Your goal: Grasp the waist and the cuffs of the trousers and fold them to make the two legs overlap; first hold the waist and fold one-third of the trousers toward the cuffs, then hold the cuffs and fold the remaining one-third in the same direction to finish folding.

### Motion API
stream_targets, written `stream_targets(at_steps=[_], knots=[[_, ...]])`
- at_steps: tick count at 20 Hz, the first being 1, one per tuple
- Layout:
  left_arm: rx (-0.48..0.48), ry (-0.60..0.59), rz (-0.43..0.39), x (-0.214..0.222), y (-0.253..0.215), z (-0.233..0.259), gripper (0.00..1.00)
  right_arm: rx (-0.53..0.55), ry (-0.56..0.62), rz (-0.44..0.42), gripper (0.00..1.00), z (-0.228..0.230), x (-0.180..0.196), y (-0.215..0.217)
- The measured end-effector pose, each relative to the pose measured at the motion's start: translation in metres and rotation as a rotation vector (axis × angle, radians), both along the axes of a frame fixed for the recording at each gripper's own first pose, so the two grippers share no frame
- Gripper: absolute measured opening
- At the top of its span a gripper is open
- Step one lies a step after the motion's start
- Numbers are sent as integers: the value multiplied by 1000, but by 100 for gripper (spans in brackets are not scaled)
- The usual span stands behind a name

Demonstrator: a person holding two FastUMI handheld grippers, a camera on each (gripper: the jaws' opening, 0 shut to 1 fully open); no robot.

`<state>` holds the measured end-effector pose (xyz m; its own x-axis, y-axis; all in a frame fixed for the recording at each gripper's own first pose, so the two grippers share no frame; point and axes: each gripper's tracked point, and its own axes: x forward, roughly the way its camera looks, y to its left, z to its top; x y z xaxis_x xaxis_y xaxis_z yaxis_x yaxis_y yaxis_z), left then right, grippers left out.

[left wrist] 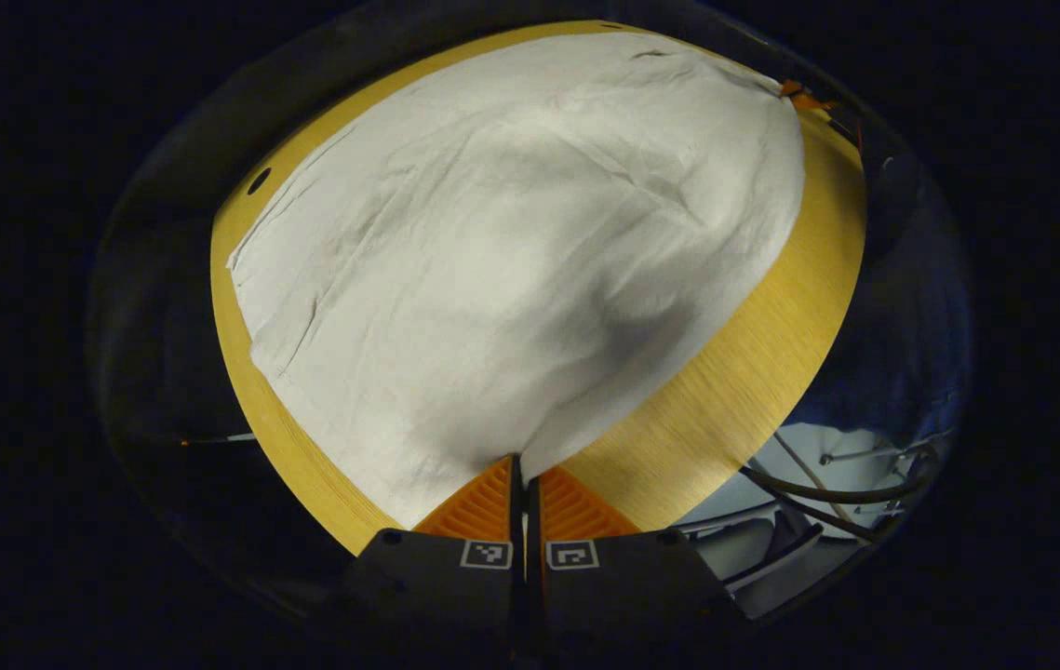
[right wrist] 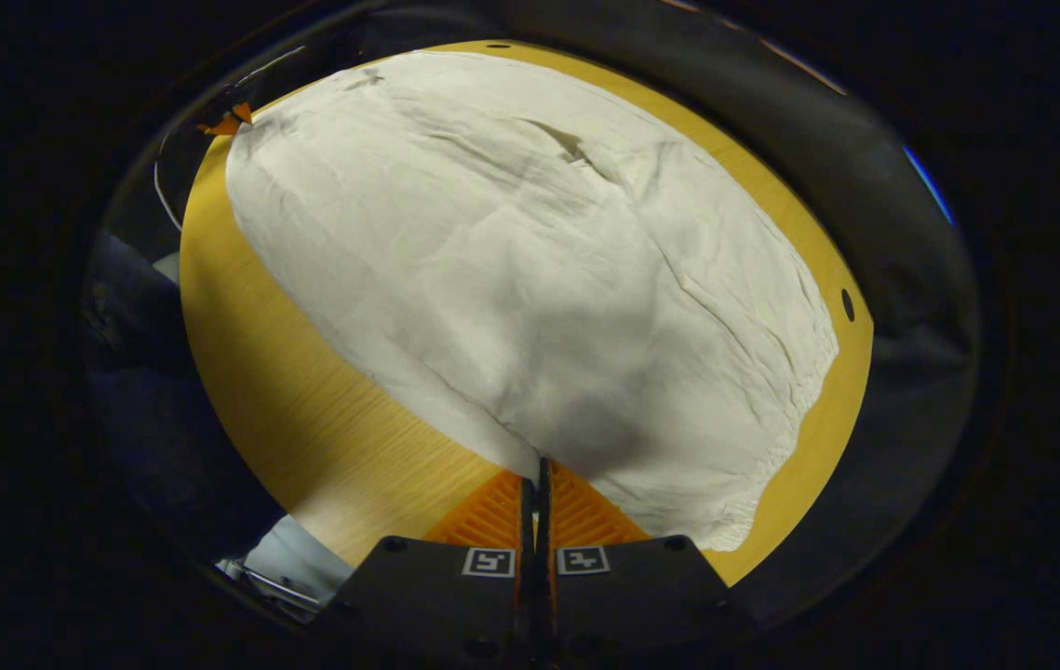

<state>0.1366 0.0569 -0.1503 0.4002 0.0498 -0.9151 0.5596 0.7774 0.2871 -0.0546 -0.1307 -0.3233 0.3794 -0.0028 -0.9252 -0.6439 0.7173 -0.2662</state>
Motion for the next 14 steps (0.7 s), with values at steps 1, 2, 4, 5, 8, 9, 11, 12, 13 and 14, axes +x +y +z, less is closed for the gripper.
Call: stream_targets(at_steps=[1,2,4,5,8,9,11,12,13,14], knots=[[-31,-45,50,13,-1,6,0,22,-29,-52,2,3,4,1],[-66,-95,106,28,-3,13,0,57,-59,-109,2,8,8,4],[-139,-195,237,62,-9,30,0,117,-128,-216,2,19,19,7],[-180,-241,290,81,-16,40,0,135,-166,-259,2,25,26,7],[-282,-375,402,149,-34,76,0,197,-277,-369,2,43,49,14],[-317,-414,442,174,-40,88,0,220,-311,-400,0,49,57,17],[-381,-497,508,231,-48,119,0,271,-374,-450,0,66,75,22],[-403,-531,535,256,-49,134,0,298,-406,-474,2,75,85,26],[-431,-564,558,285,-50,150,0,325,-437,-497,2,85,95,27],[-452,-601,578,315,-49,168,0,354,-459,-518,2,94,107,30]])
